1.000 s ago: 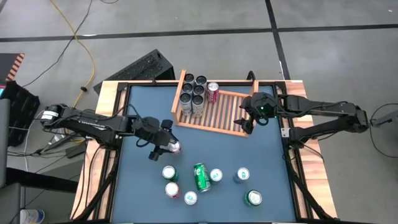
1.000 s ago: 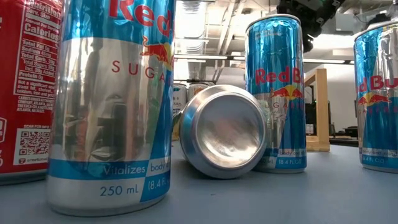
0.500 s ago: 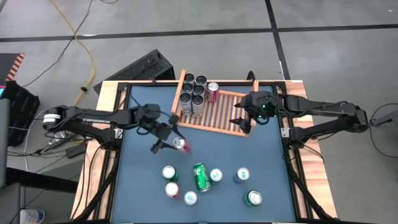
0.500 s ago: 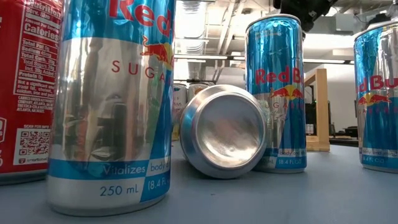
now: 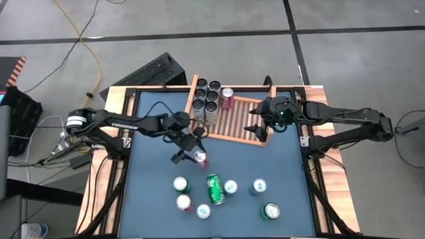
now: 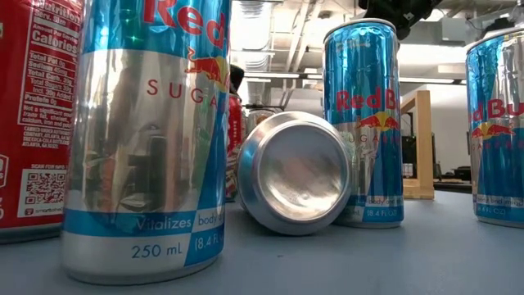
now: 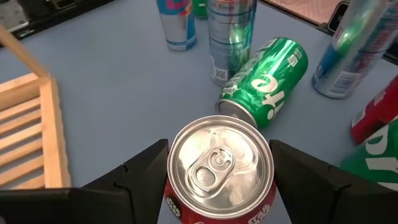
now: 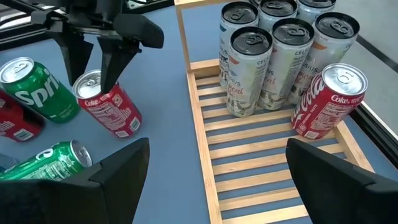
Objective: Place canned beverage on shelf
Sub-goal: Put the red soda can on the shelf aligned with the other red soda can
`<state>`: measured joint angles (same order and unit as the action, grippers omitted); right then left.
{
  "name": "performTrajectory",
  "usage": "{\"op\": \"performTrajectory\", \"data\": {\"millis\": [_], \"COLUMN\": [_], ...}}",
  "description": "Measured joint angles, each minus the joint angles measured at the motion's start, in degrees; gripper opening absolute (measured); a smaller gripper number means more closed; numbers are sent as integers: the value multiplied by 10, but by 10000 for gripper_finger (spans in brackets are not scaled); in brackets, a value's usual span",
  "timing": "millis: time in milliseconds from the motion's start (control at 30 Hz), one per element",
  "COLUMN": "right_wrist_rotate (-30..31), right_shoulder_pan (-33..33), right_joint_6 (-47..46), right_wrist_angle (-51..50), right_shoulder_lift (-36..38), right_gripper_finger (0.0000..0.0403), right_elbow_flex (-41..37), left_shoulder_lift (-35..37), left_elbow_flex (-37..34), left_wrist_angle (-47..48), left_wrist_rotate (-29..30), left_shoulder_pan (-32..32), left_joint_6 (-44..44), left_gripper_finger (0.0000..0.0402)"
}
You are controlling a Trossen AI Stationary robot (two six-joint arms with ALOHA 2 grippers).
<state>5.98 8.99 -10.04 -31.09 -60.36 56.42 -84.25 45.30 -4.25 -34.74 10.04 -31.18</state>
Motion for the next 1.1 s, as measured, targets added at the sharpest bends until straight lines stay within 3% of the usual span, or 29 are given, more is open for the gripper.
{"op": "performTrajectory", "data": {"millis": [167, 300, 467, 667, 900, 1100], "right_wrist_rotate": [0, 0, -3, -3, -3, -7], "right_shoulder_pan": [0, 0, -1, -1, -1, -9], "right_joint_6": [0, -24, -17, -15, 18, 64], "right_wrist_angle": [-2, -3, -10, -11, -7, 18], "right_shoulder_lift": [0, 0, 0, 0, -4, -55], "right_gripper_finger": [363, 363, 363, 363, 363, 363], "right_elbow_flex": [0, 0, 0, 0, 0, 15], "left_shoulder_lift": [-8, -8, -8, -8, 5, 12], "left_elbow_flex": [8, 20, 39, 42, 47, 74], "left_wrist_angle": [6, 18, 56, 74, 85, 136], "left_wrist_rotate": [-2, 43, 81, 87, 111, 116], "left_shoulder_pan": [0, 0, -3, -8, -9, -9], "left_joint_6": [-23, -31, -37, -58, -78, -75], "left_gripper_finger": [243, 247, 280, 319, 322, 322]}}
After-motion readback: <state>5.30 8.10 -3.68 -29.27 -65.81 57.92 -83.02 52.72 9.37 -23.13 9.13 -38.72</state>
